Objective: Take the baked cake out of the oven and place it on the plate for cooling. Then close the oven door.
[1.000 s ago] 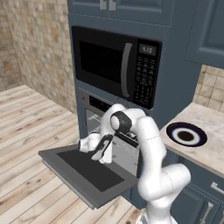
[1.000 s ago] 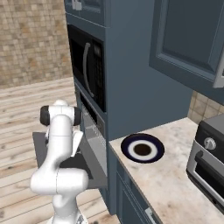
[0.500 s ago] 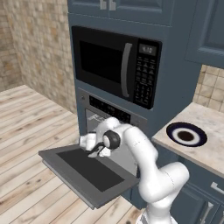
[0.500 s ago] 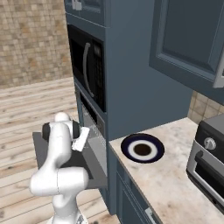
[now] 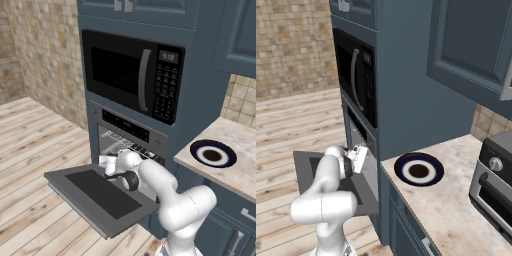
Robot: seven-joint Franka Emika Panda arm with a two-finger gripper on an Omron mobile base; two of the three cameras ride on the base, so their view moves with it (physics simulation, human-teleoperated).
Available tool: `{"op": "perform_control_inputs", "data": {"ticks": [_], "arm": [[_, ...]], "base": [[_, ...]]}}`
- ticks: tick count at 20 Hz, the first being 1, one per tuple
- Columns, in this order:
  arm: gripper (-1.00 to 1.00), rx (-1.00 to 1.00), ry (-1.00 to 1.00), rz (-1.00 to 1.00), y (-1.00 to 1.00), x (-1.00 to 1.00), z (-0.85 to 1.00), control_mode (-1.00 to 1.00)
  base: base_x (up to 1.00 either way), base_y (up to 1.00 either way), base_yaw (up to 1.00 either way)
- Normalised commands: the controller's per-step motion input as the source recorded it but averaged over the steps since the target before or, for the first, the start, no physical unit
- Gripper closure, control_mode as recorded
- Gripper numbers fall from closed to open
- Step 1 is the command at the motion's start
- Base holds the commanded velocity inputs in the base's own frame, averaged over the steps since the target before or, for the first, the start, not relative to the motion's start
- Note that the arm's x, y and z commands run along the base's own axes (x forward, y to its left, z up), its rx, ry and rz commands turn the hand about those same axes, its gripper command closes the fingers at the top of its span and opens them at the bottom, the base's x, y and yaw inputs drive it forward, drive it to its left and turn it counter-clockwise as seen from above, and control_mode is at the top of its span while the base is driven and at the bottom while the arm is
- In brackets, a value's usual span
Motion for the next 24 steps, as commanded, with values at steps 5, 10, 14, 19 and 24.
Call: {"op": "perform_control_inputs", "data": {"ticks": [5,10,14,19,24], "arm": [[-1.0,0.0,0.0,0.0,-0.2,0.51,-0.38,-1.0],[-1.0,0.01,0.0,0.0,-0.09,0.35,-0.79,-1.0],[-1.0,0.1,0.05,0.0,-0.07,0.34,-0.78,-1.0],[-1.0,0.17,0.12,0.02,-0.02,0.26,-0.77,-1.0],[-1.0,0.21,0.27,0.05,0.0,0.22,-0.76,-1.0]], "base": [[0.0,0.0,0.0],[0.0,0.0,0.0],[0.0,0.0,0.0],[0.0,0.0,0.0],[0.0,0.0,0.0]]}}
